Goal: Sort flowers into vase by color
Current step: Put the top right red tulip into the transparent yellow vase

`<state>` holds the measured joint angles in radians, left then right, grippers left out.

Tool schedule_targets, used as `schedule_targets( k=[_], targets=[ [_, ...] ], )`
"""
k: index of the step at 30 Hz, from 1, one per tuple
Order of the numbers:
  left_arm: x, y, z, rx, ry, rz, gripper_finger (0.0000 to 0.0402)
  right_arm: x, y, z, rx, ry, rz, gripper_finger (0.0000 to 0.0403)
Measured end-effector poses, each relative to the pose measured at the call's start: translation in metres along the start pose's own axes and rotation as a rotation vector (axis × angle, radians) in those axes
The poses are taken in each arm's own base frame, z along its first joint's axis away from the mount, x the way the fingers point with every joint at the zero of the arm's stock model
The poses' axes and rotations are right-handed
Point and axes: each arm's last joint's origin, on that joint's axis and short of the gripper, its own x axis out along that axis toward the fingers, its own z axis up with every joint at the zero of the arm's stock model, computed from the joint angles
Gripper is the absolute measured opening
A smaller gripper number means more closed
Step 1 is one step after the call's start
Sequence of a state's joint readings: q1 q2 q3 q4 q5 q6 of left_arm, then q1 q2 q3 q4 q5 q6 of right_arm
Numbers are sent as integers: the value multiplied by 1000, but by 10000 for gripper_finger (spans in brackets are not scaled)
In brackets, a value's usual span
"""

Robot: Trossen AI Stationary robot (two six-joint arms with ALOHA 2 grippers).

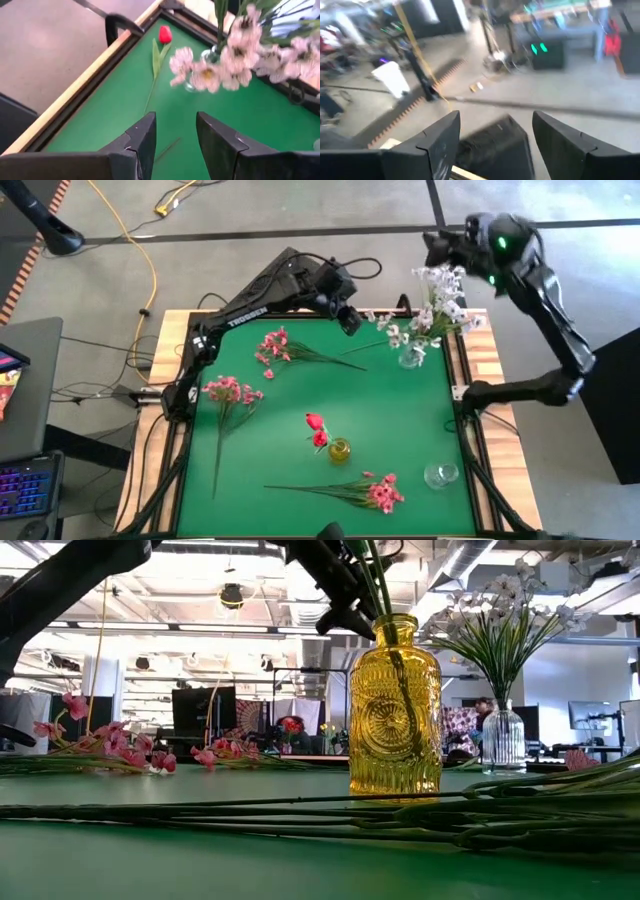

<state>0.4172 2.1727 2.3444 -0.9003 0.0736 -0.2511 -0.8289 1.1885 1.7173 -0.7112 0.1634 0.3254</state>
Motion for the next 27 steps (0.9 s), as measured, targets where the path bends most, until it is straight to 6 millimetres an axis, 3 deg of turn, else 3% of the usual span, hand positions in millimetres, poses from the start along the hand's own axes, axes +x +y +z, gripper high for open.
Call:
schedule_targets(
  k=[6,10,20,27],
  targets=[
    [0,-2,-6,23,42,49,128,66,-70,-2,207,125,-128,276],
    [0,-2,-6,20,46,50,128,105,-110,-15,324,206,-251,276],
    [1,-12,-9,73,51,34,128,166,-158,-52,451,316,-454,276],
    [2,-26,-13,142,54,10,128,199,-179,-94,472,513,-556,276]
  ],
)
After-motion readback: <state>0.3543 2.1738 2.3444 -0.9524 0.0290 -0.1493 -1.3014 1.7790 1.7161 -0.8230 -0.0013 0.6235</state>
